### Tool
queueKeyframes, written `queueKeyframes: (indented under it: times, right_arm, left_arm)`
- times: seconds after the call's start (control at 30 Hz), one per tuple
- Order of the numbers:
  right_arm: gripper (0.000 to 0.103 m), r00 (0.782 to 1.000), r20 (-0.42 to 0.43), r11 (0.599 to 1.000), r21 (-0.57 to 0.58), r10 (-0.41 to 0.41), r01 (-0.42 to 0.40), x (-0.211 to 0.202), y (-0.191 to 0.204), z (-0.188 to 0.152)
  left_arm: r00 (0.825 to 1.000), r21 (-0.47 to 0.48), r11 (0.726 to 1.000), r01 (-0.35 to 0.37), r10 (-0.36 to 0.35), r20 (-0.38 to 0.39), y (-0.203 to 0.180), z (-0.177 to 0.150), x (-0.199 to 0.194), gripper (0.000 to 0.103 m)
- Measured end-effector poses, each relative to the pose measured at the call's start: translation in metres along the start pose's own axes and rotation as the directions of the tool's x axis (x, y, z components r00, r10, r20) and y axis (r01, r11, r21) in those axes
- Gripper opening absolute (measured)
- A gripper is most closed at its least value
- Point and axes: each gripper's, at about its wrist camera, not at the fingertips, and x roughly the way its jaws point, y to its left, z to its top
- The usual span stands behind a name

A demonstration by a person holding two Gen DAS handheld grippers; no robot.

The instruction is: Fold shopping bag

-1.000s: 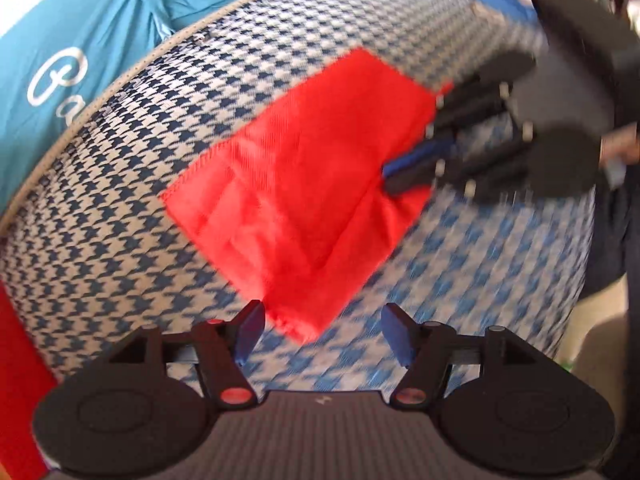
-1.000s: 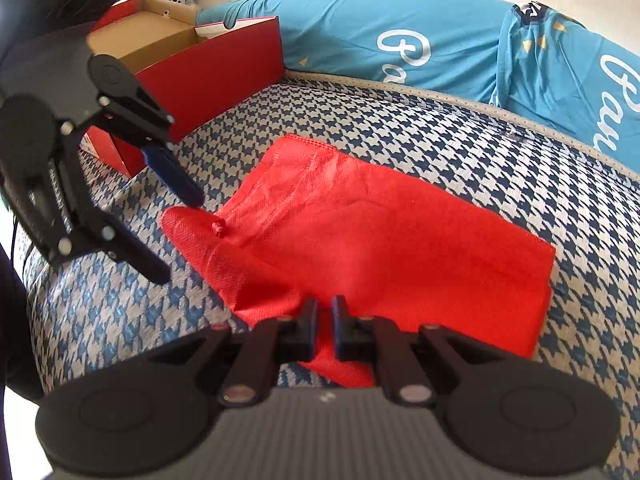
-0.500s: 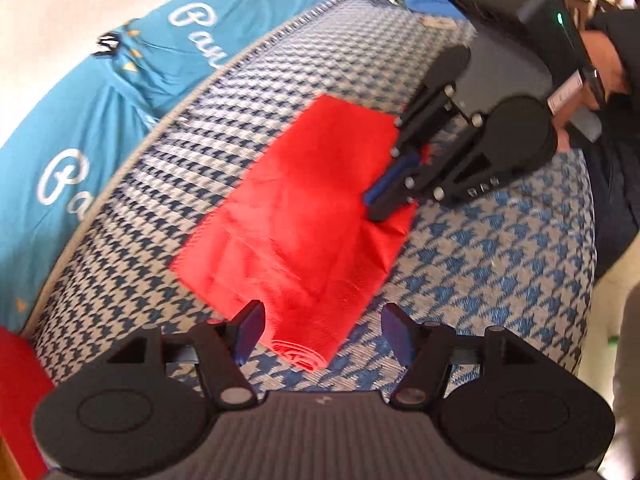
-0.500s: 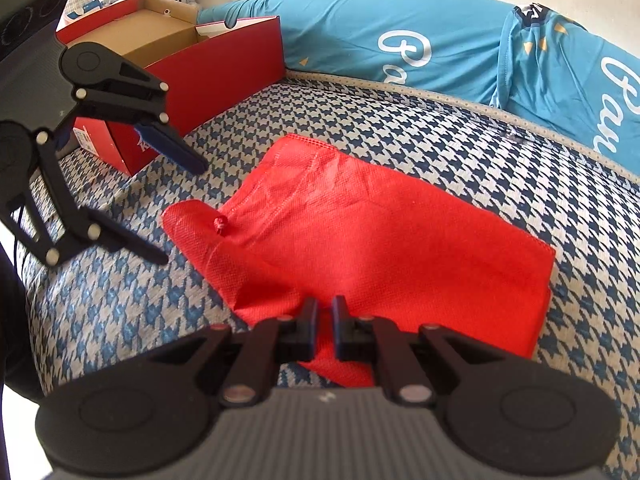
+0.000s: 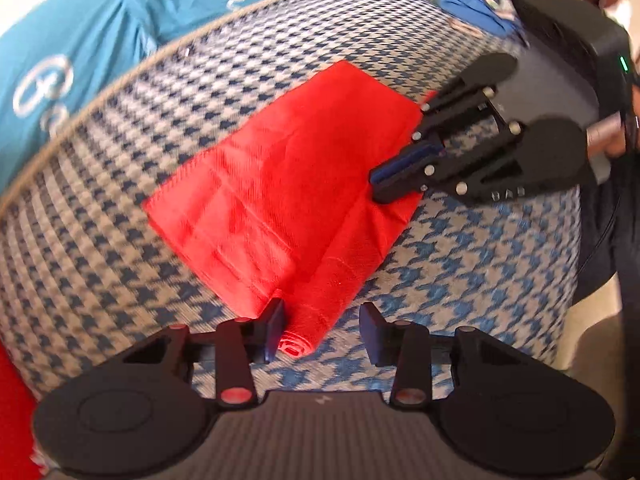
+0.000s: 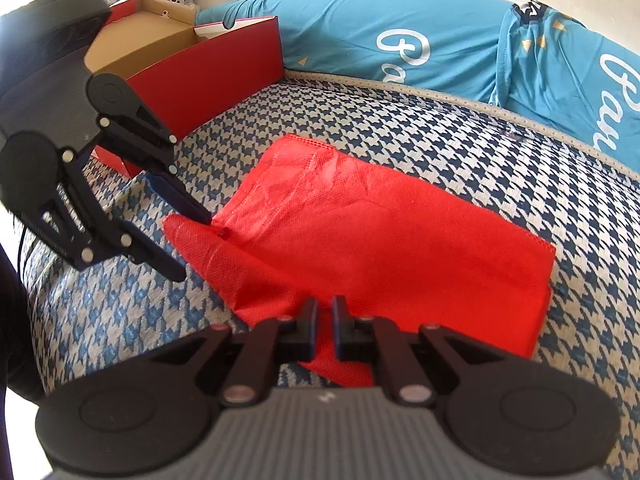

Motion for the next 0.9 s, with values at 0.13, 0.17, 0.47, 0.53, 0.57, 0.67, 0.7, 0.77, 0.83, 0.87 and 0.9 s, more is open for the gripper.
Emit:
queueKeyframes:
  times: [0.13,0.17,0.47,0.53,0.57,0.67,0.7,0.77,0.83,0.87,0.9]
  right_arm:
    - [0.005,1.0,-0.001,1.0,0.004,0.003,-0.003,0.001,-0.001,-0.001]
    - [0.005,1.0,-0.001,1.0,0.003,0.002,-0.002,0.001,0.0,-0.001]
    - [0.005,1.0,-0.001,1.0,0.006,0.001,-0.001,0.001,-0.002,-0.001]
    - [0.005,1.0,-0.002,1.0,0.005,0.001,-0.001,0.001,-0.002,-0.001]
    - [0.005,1.0,-0.002,1.0,0.004,0.0,0.0,0.001,-0.002,-0.001]
    - [0.005,1.0,-0.003,1.0,0.003,-0.001,0.001,0.001,-0.002,-0.001]
    - [0.005,1.0,-0.003,1.0,0.003,-0.001,0.001,0.001,-0.002,0.0]
    - [0.005,1.0,-0.004,1.0,0.009,0.0,0.0,0.002,-0.002,0.0]
    - [0.005,1.0,-0.005,1.0,0.009,-0.002,0.002,0.002,-0.002,0.0]
    - [0.005,1.0,-0.005,1.0,0.008,-0.003,0.003,0.002,-0.002,0.001]
    - [0.005,1.0,-0.005,1.0,0.008,-0.003,0.003,0.002,-0.001,0.001]
  left_arm:
    - [0.999,0.031,0.999,-0.017,0.018,-0.047,-0.006,0.006,0.009,0.039]
    - [0.998,0.008,1.0,-0.02,0.02,-0.053,-0.004,0.008,0.011,0.039]
    - [0.993,-0.392,0.915,0.091,-0.115,-0.037,0.046,0.012,0.017,0.039]
    - [0.993,-0.405,0.912,0.07,-0.1,-0.055,0.045,0.013,0.02,0.039]
    - [0.994,-0.412,0.909,0.058,-0.092,-0.061,0.043,0.014,0.02,0.039]
    - [0.995,-0.462,0.886,0.04,-0.078,-0.064,0.046,0.017,0.026,0.039]
    - [0.995,-0.48,0.877,0.035,-0.075,-0.064,0.048,0.019,0.03,0.039]
    - [0.996,-0.497,0.868,0.007,-0.053,-0.077,0.046,0.021,0.031,0.04]
    - [0.995,-0.503,0.864,-0.027,-0.027,-0.101,0.042,0.024,0.033,0.04]
    - [0.994,-0.515,0.856,-0.041,-0.018,-0.11,0.041,0.026,0.034,0.04]
    - [0.993,-0.524,0.85,-0.05,-0.012,-0.115,0.04,0.027,0.035,0.04]
